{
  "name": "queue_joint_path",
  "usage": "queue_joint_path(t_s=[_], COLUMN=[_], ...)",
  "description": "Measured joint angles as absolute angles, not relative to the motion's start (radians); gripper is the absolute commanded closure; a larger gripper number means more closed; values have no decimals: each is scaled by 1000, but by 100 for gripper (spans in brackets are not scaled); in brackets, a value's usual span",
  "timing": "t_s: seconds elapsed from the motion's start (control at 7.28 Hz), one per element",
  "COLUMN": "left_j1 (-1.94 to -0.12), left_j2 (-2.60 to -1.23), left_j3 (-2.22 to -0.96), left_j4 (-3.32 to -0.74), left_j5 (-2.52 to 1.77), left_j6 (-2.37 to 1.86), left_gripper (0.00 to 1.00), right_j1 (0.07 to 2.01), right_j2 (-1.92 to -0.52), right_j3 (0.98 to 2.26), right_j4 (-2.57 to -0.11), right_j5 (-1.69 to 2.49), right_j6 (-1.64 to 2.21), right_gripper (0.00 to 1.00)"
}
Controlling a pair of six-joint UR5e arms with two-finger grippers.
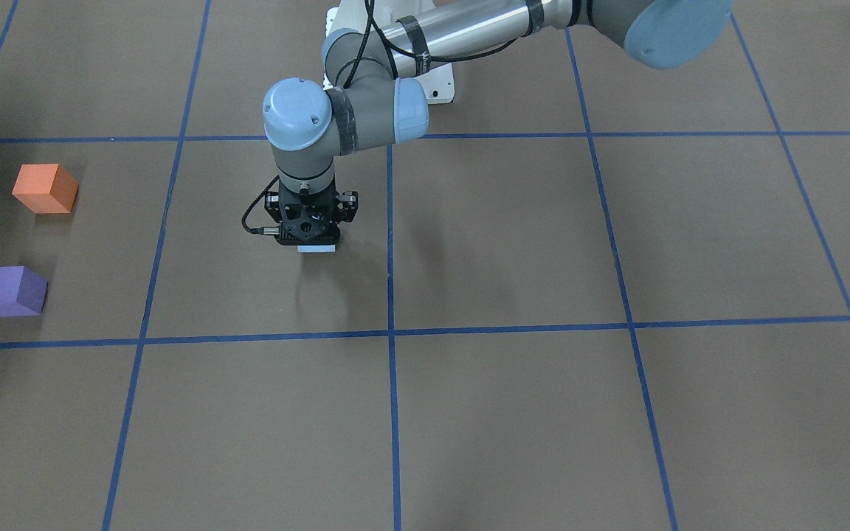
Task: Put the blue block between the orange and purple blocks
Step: 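Set the light blue cube at table center while the right arm approaches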
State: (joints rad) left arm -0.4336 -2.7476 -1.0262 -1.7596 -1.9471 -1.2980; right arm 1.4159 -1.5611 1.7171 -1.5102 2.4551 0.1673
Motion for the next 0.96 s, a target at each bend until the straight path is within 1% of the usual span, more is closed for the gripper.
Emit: queue_joint_path(t_s=[0.27,0.41,0.55,0.69,0.96], left_j1=[-433,-446,-470,-510,-638], left_j2=[-2749,-2749,-2733,-2668,-2420], left_j3=[-1034,-1059,-1111,-1210,-1482], left_j4=[-1760,-1755,-1748,-1745,-1743], left_j5=[-1936,-1939,-1954,-1990,-2103], left_j6=[-1292,-1288,-1287,-1287,-1263], left_gripper=[1,1,1,1,1], right_j1=[1371,1317,1243,1143,913], right_j2=[-1555,-1550,-1544,-1520,-1407], right_j3=[1726,1748,1771,1785,1798], right_j4=[-1503,-1485,-1430,-1329,-1176], right_j5=[2466,2467,2462,2446,2322], right_j6=[201,266,375,542,927], right_gripper=[0,0,0,0,0])
